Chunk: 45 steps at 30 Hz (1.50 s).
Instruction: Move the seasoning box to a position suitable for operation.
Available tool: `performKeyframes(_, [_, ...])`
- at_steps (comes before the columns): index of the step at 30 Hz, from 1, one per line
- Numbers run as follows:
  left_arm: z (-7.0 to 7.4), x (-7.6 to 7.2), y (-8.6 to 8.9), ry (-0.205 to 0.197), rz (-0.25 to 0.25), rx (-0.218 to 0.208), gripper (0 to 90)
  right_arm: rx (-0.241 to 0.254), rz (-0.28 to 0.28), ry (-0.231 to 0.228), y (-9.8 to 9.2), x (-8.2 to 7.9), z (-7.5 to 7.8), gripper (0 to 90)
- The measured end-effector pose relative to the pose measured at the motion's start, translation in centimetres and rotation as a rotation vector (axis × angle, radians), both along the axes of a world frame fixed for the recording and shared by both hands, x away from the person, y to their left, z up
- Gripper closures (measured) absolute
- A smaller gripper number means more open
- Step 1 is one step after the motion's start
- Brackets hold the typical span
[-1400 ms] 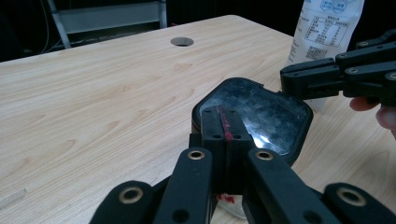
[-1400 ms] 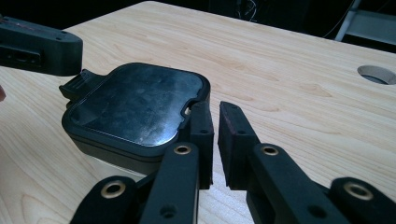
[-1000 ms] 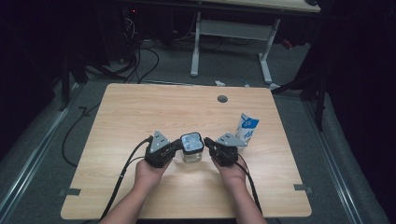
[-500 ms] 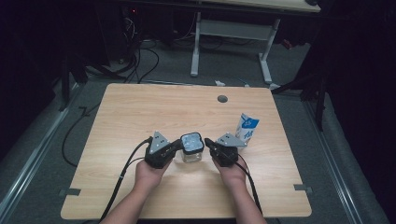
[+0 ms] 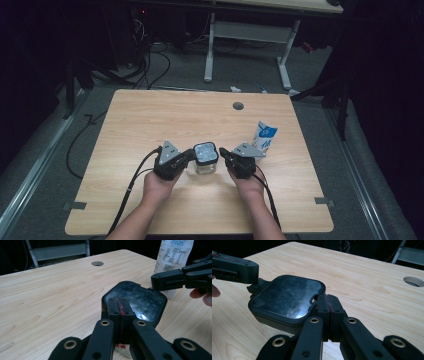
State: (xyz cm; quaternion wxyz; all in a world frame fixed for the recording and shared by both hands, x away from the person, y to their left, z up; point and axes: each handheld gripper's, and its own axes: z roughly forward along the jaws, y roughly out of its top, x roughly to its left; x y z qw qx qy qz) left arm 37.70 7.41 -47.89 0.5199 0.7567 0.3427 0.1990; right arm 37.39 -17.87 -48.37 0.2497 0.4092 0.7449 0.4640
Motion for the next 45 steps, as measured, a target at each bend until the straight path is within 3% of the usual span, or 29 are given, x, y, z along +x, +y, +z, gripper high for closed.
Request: performKeyframes(45, [-0.43, -0.15, 0.15, -0.021, -0.001, -0.023, 90.0, 0.006, 0.006, -0.002, 0.06, -0.15, 0.12, 89.7])
